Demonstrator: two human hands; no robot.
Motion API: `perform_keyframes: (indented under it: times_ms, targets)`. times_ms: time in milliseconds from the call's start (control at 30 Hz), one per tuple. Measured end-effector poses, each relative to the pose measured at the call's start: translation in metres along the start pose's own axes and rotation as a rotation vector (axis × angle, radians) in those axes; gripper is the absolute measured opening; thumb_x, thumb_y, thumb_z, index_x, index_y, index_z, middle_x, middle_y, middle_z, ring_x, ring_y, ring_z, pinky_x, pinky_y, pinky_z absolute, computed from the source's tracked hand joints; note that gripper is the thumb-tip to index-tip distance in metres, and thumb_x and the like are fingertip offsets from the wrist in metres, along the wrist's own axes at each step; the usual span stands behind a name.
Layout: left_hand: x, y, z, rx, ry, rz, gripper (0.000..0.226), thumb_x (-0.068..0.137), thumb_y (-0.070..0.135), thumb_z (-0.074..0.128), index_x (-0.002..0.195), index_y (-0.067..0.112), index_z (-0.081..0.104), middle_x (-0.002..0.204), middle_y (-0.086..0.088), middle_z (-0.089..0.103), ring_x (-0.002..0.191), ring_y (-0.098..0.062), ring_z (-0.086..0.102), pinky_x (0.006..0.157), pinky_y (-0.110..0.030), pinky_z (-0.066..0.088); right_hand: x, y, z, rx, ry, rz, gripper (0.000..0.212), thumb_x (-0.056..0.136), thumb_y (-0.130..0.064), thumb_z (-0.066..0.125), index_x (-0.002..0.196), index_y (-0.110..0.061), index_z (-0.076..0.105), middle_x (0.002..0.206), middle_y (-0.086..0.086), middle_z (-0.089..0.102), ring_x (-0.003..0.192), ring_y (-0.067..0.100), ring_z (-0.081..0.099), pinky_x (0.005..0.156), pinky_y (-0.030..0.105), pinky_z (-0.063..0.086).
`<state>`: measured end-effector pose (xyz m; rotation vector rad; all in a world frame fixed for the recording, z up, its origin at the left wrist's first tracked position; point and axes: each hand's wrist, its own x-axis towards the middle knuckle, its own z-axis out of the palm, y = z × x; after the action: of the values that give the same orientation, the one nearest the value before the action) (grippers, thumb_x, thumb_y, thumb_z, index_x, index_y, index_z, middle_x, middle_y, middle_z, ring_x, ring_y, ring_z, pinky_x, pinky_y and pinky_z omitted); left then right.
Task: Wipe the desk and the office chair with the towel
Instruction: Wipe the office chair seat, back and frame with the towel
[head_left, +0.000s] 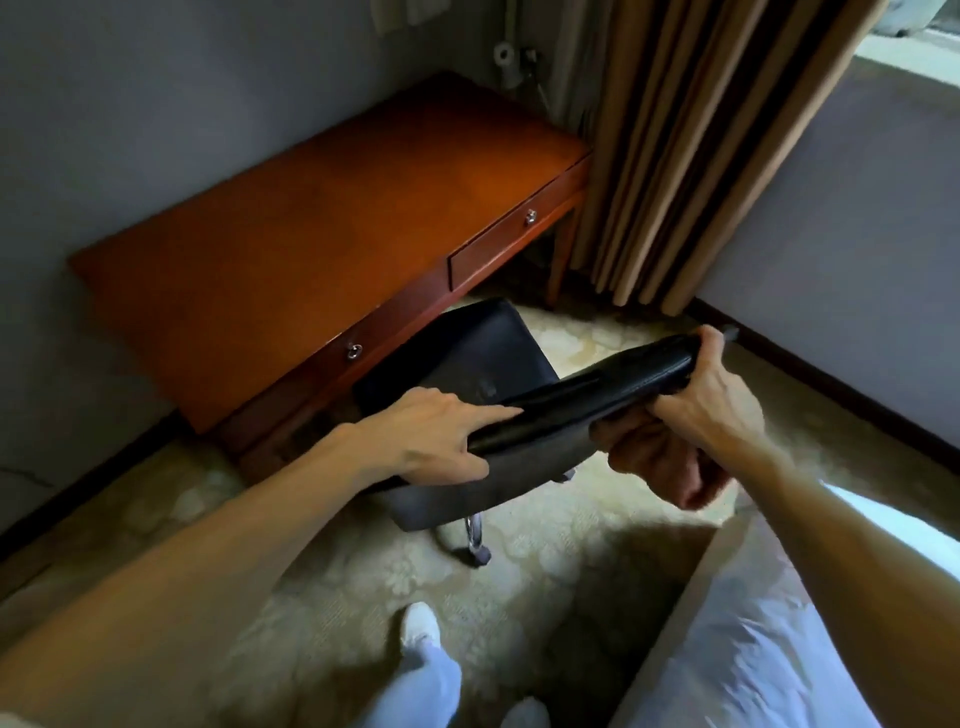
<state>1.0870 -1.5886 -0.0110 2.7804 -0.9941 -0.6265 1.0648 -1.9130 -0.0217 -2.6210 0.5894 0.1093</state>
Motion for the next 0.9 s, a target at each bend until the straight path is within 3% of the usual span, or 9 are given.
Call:
perform_keyframes:
  times_ms: [100,167,267,333,433,500,567,700,900]
  targets:
    - [-0.008,-0.048,-0.009,-0.033,0.0,-0.014,0.078,0.08,0.046,0.046,0.153,0.059,0.021,0.059,0.002,0.061,0.052,-0.011,0.054,0.054,-0.031,0.039,0.016,-0.035,0.021,-0.059,0.039,-0.02,0.075,0.079,-0.034,0.07,0.135,-0.03,0.021,0.088,0.007,0.061,0.073,0.033,0.057,0.078,0.044,0.049]
    - [-0.013,-0.075,-0.013,-0.079,0.044,-0.053,0.077,0.081,0.044,0.049,0.152,0.062,0.023,0.057,0.004,0.06,0.049,-0.007,0.052,0.051,-0.028,0.037,0.025,-0.062,0.036,-0.058,0.035,-0.026,0.076,0.079,-0.034,0.07,0.136,-0.031,0.02,0.088,0.004,0.06,0.075,0.033,0.058,0.086,0.05,0.051]
    - [-0.011,-0.104,-0.017,-0.197,0.087,-0.108,0.077,0.078,0.046,0.048,0.15,0.064,0.027,0.049,0.009,0.052,0.045,-0.001,0.048,0.05,-0.023,0.032,0.049,-0.099,0.043,-0.049,-0.039,0.016,0.085,0.081,-0.038,0.069,0.145,-0.033,0.013,0.089,0.003,0.058,0.079,0.033,0.057,0.092,0.053,0.05]
    - [-0.003,-0.116,-0.021,-0.249,0.111,-0.134,0.075,0.076,0.049,0.049,0.147,0.064,0.032,0.046,0.011,0.052,0.043,0.0,0.048,0.049,-0.022,0.032,0.068,-0.116,0.041,-0.053,-0.108,0.044,0.102,0.083,-0.042,0.07,0.156,-0.034,-0.002,0.082,0.001,0.052,0.077,0.032,0.058,0.093,0.053,0.052]
    - [0.015,-0.139,-0.031,-0.254,0.15,-0.194,0.071,0.074,0.054,0.051,0.142,0.066,0.037,0.048,0.015,0.057,0.047,0.0,0.053,0.05,-0.023,0.031,0.09,-0.141,0.048,-0.033,-0.14,0.079,0.122,0.087,-0.043,0.07,0.157,-0.029,-0.029,0.079,0.002,0.054,0.066,0.021,0.056,0.081,0.045,0.052]
    - [0.026,-0.147,-0.036,-0.259,0.164,-0.22,0.069,0.075,0.058,0.052,0.142,0.065,0.04,0.06,0.014,0.063,0.055,0.0,0.057,0.054,-0.024,0.034,0.095,-0.15,0.055,0.034,-0.15,0.082,0.124,0.09,-0.041,0.07,0.153,-0.028,-0.036,0.083,0.004,0.058,0.066,0.02,0.061,0.061,0.033,0.051]
    - [0.04,-0.15,-0.04,-0.271,0.184,-0.235,0.069,0.075,0.06,0.054,0.142,0.062,0.042,0.069,0.016,0.065,0.062,-0.002,0.06,0.056,-0.025,0.038,0.098,-0.155,0.059,0.093,-0.187,0.064,0.124,0.092,-0.039,0.071,0.153,-0.032,-0.037,0.089,0.0,0.055,0.072,0.019,0.064,0.052,0.025,0.045]
    - [0.074,-0.144,-0.052,-0.3,0.258,-0.274,0.068,0.077,0.061,0.056,0.144,0.056,0.046,0.074,0.022,0.06,0.067,0.001,0.057,0.059,-0.023,0.036,0.112,-0.171,0.056,0.09,-0.299,-0.012,0.119,0.091,-0.04,0.072,0.158,-0.038,-0.026,0.115,-0.001,0.046,0.095,0.025,0.055,0.084,0.035,0.048]
    - [0.136,-0.142,-0.082,-0.353,0.231,-0.338,0.072,0.078,0.063,0.06,0.148,0.05,0.047,0.073,0.016,0.06,0.065,-0.003,0.056,0.054,-0.025,0.035,0.138,-0.189,0.051,-0.05,-0.412,-0.138,0.11,0.092,-0.047,0.068,0.159,-0.047,-0.018,0.114,0.005,0.041,0.096,0.025,0.05,0.084,0.037,0.046]
